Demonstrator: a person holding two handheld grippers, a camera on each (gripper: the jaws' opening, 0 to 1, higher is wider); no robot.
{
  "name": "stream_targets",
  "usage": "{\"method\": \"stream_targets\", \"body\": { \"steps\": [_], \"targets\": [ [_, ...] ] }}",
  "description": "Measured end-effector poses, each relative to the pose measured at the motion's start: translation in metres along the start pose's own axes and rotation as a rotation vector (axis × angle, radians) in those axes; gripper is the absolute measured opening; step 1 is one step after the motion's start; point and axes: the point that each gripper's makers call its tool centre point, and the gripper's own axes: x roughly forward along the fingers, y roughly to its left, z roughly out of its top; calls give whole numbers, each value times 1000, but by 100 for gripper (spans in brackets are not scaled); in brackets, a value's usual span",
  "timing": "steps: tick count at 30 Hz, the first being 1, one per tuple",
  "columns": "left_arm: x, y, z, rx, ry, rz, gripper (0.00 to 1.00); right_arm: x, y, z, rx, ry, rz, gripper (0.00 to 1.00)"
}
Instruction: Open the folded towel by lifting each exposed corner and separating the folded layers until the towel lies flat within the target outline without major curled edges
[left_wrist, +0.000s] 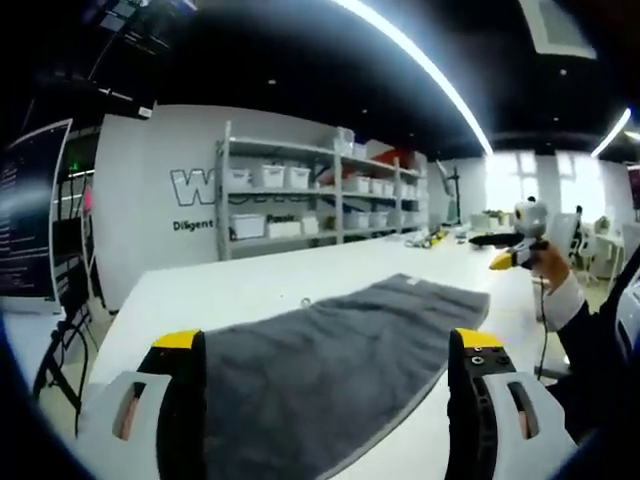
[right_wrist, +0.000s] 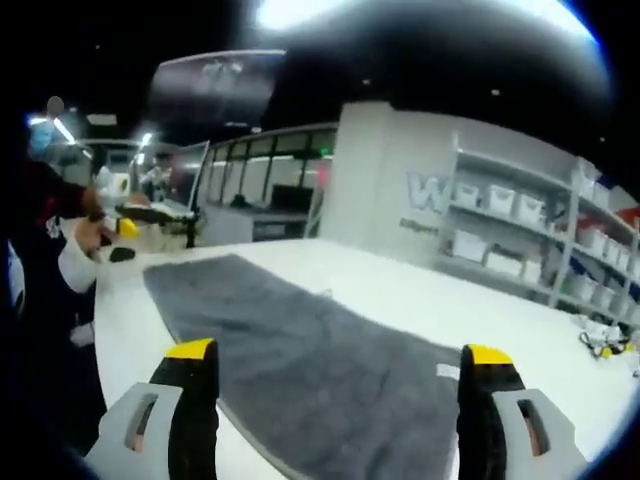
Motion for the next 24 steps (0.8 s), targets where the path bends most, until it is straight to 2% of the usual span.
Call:
{"method": "stream_targets", "body": {
  "steps": [11, 24],
  "targets": [
    [-2, -2, 0, 9, 11, 3, 100, -19, -19, 4, 6, -20, -47, 100],
    [-5, -1, 4, 13, 8, 11, 100, -22, -25, 4, 14, -25, -48, 100]
  ]
}}
